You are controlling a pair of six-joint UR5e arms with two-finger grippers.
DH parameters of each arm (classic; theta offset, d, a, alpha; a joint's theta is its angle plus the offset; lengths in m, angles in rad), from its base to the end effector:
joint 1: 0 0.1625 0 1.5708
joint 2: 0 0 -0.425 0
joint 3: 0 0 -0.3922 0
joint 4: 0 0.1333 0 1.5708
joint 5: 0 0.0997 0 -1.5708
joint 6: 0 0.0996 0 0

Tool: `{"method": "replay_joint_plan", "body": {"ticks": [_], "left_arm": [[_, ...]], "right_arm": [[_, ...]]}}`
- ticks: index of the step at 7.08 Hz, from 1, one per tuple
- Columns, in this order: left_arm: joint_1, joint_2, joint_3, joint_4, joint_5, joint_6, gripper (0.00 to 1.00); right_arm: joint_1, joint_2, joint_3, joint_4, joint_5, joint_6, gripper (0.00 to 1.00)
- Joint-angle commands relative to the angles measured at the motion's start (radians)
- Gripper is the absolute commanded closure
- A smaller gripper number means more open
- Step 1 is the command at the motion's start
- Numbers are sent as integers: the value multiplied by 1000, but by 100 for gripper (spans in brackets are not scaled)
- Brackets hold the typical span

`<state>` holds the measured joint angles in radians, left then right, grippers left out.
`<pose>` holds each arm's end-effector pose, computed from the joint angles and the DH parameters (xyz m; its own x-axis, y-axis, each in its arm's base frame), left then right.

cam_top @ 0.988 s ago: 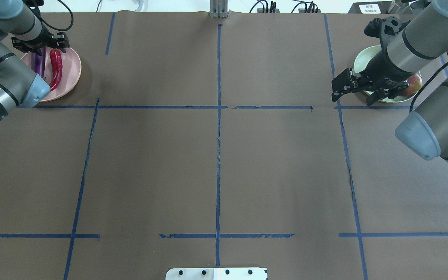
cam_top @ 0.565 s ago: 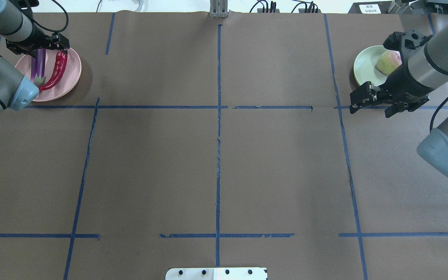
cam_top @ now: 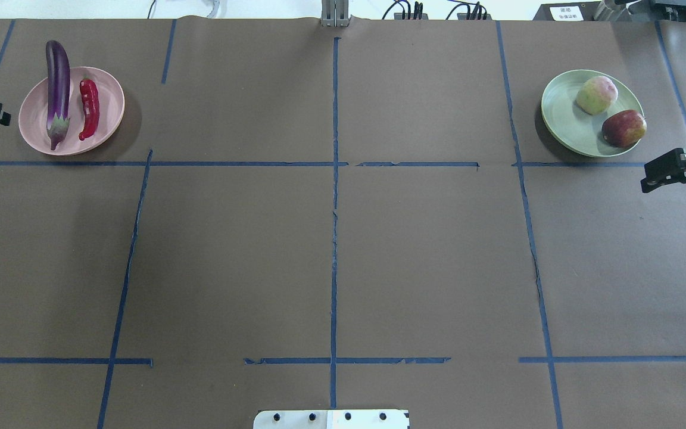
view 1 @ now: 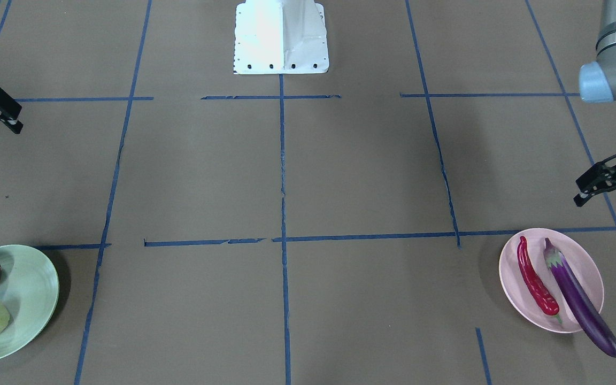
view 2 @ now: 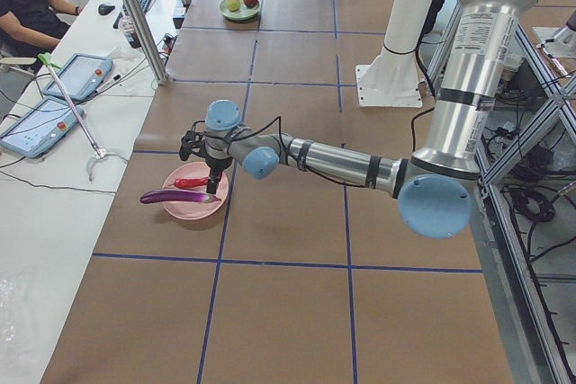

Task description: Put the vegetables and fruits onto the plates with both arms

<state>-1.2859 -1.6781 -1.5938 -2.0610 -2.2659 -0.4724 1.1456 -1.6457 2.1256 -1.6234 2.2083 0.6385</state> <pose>0.0907 -0.5569 0.5384 0.6672 0.1552 -0.7286 0.0841 0.9561 0.2807 -0.1141 -0.4314 0.4368 0.7299 0.0475 0.6819 -0.0742 0.9972 0.0099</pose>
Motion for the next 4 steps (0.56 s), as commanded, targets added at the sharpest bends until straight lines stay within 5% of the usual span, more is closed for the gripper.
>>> {"method": "replay_joint_plan", "body": {"ticks": [1,4], "left_arm": [[-133,86,-40,71,-86,281,0],[-280,87,-151,489,-75,663,0]], "right_arm": [[133,-115,-18,-7,7,-285,0],[226,-209,-24,-4,91,-413,0]]}}
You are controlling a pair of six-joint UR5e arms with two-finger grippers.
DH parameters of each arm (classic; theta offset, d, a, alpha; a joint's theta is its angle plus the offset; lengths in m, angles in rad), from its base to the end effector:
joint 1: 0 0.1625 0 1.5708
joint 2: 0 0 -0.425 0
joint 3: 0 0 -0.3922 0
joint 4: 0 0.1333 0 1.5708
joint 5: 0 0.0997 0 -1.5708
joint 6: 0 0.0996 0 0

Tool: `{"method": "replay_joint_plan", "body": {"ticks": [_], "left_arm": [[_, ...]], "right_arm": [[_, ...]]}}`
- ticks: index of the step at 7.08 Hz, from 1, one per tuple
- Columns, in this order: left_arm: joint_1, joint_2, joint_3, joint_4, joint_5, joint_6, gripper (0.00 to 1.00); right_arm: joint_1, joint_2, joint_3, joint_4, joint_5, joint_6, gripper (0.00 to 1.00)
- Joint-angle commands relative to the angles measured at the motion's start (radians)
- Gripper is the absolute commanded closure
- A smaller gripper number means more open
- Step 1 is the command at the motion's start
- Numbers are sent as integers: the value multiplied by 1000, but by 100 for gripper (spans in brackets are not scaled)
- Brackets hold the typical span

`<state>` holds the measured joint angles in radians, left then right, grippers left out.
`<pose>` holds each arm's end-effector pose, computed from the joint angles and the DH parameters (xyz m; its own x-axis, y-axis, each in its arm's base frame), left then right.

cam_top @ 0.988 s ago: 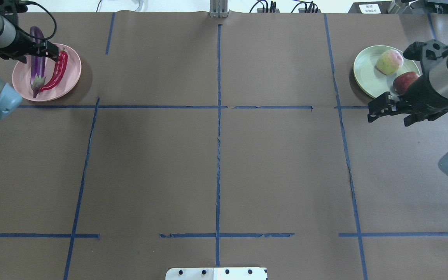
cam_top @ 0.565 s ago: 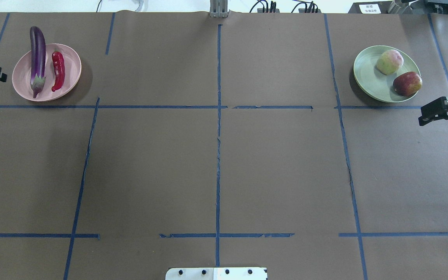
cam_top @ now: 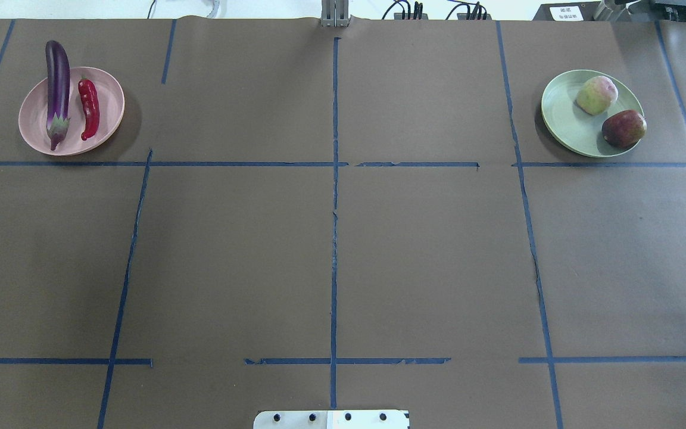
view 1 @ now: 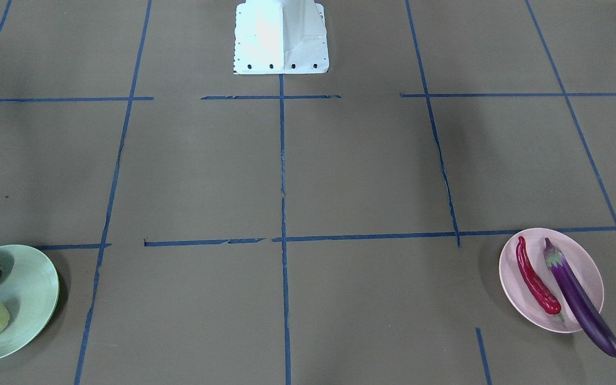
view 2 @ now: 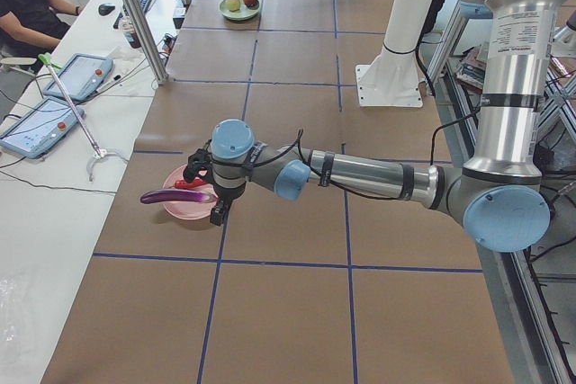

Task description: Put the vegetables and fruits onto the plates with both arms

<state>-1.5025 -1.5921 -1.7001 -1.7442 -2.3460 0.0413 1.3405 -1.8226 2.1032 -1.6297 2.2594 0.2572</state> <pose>-0.0284 -0.5171 0.5643 0.6941 0.3099 -0.6497 -0.0934 0.9338 0.3455 -0.0198 -0.3910 0.5186 0.7528 -0.0604 0.6554 0.0322 0.9980 0.0550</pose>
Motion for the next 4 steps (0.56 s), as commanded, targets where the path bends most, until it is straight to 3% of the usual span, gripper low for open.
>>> {"method": "replay_joint_plan", "body": {"ticks": [1,3,4], "left_arm": [[-79,1,-55,242,7,208,0],[-88,65,-62,316,-2,223,0],[-88,90,-65,346,-3,223,0]], "right_arm": [[48,-43,-2,5,54,-33,0],[62,-66,1,8,121,-32,0],[62,-72,0,8,109,-29,0]]}}
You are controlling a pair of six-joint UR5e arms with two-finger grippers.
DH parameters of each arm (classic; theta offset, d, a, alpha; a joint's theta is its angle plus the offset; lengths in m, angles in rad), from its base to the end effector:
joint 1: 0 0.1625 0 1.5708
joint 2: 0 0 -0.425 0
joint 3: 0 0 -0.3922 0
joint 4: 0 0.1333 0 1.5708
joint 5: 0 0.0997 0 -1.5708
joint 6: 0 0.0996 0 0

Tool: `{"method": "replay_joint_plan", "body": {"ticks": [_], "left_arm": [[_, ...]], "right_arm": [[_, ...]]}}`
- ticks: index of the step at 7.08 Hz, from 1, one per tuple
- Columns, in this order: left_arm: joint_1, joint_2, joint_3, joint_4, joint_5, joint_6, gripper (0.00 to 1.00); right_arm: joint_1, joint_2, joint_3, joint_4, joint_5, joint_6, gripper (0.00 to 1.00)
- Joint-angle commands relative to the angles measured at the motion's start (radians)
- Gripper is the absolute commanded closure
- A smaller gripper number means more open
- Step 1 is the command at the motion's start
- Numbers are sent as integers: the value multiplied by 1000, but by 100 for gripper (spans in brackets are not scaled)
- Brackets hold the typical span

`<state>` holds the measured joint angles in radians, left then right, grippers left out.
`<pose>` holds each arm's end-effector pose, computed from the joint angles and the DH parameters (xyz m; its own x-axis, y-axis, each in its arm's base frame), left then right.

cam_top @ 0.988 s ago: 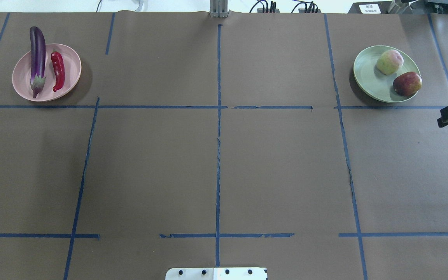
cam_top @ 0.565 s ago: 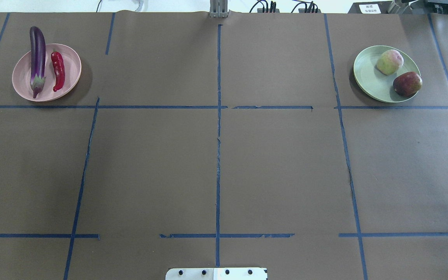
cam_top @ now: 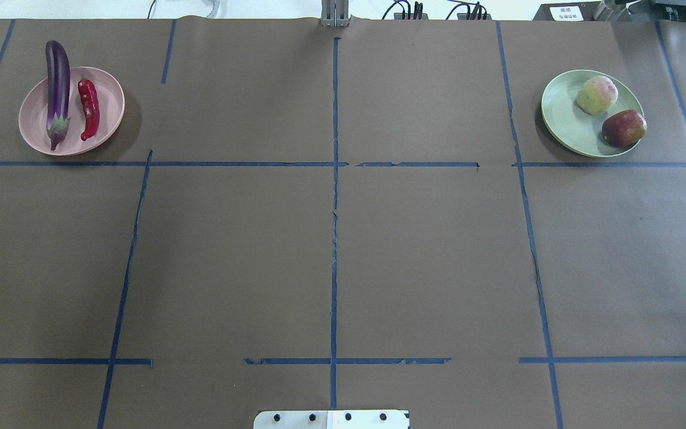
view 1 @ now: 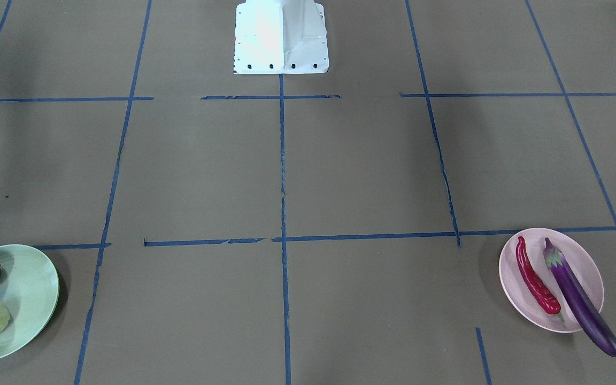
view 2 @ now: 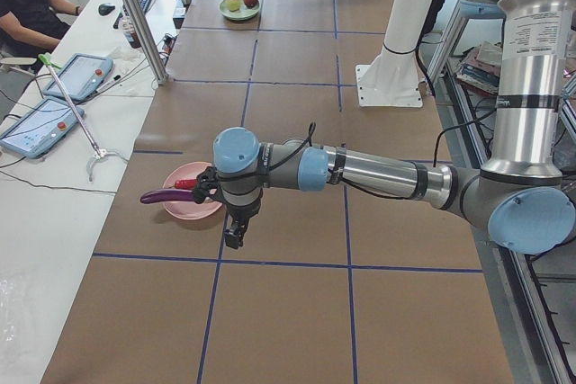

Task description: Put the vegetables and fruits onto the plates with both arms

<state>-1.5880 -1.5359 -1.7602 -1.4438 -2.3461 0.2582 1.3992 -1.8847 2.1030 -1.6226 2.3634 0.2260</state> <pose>-0.0717 -0.4732 0.5952 0.6951 0.2619 -0.6694 -0.1658 0.9646 0.2052 -0.0003 -0.3669 0.5342 0.6922 -0.0124 0.7216 0.0136 0.9999 0.0041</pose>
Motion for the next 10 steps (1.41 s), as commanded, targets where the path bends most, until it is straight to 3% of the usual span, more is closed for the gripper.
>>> {"method": "replay_joint_plan", "body": {"ticks": [1,2,5,7,10], "left_arm": [[-7,67,-28,52,-4,4,0],[-6,112,-68,52,-2,-2,0],[-6,129,-85,52,-4,-8,0],[0,167,-183,51,-6,-107,0],[5,174,-187,40,4,-117,0]], "right_arm": [[61,-8,-33,4,5,-2,0],[123,5,-75,-2,17,-42,0],[142,4,-89,-8,20,-125,0],[135,4,-100,-23,-3,-164,0],[132,4,-100,-34,-4,-223,0]]}}
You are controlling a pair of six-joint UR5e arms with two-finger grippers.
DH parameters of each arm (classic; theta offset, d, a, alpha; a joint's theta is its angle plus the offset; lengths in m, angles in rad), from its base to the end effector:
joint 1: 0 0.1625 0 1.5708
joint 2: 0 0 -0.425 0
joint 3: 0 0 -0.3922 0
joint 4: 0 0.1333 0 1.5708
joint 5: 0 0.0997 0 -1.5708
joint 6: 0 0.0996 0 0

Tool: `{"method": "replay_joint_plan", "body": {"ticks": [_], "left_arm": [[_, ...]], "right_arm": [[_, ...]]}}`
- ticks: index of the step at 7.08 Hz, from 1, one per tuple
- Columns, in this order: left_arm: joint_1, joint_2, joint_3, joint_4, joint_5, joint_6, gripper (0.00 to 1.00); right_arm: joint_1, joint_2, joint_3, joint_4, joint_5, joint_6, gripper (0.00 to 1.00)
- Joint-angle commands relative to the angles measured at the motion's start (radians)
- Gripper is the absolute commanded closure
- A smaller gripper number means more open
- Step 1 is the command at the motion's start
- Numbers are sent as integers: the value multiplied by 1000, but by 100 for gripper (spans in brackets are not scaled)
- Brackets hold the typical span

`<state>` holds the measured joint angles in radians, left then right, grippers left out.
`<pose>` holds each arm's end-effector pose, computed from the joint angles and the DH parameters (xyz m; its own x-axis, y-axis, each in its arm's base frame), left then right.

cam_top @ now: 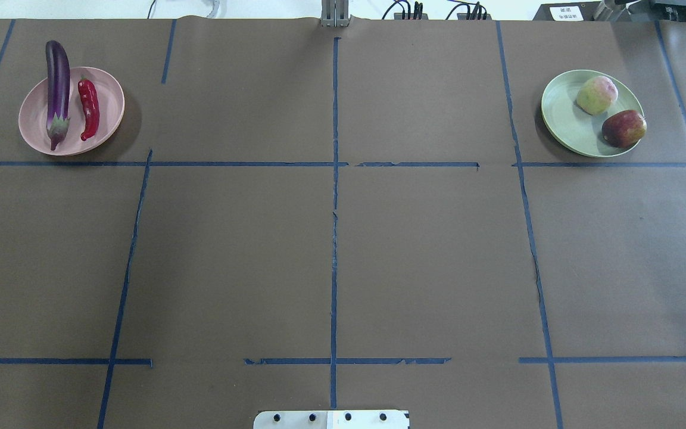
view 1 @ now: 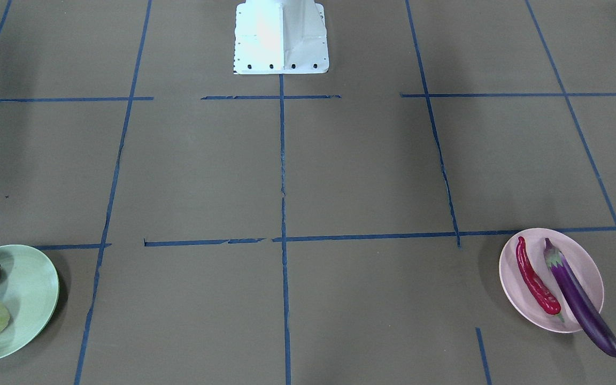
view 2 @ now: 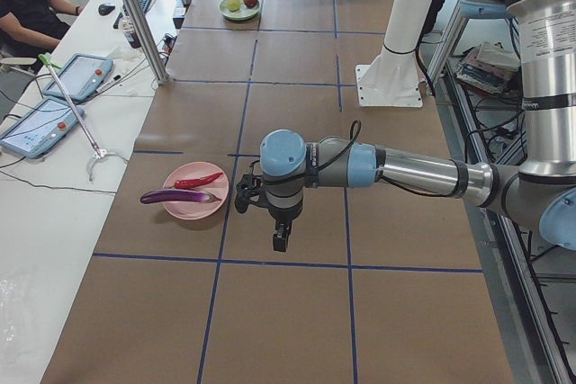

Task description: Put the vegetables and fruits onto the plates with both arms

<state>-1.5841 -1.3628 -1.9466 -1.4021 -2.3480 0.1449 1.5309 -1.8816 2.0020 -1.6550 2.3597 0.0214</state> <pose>-0.0687 -0.3977 0.5839 0.7073 0.1344 -0.6941 -0.0898 0.9909 0.1004 0.0482 -0.3638 0.5866 0.7037 -0.0324 0.7097 0.0248 0.9995 0.0210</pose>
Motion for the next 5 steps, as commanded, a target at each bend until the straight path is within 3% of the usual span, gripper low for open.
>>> {"method": "replay_joint_plan", "body": {"ticks": [1,5], "left_arm": [[0,13,-17,2,4,-1,0],[1,37,-12,-5,-17,-8,0]], "right_arm": [[0,1,-3,-2,-4,-18,0],[0,2,-6,0,-31,-18,0]]}}
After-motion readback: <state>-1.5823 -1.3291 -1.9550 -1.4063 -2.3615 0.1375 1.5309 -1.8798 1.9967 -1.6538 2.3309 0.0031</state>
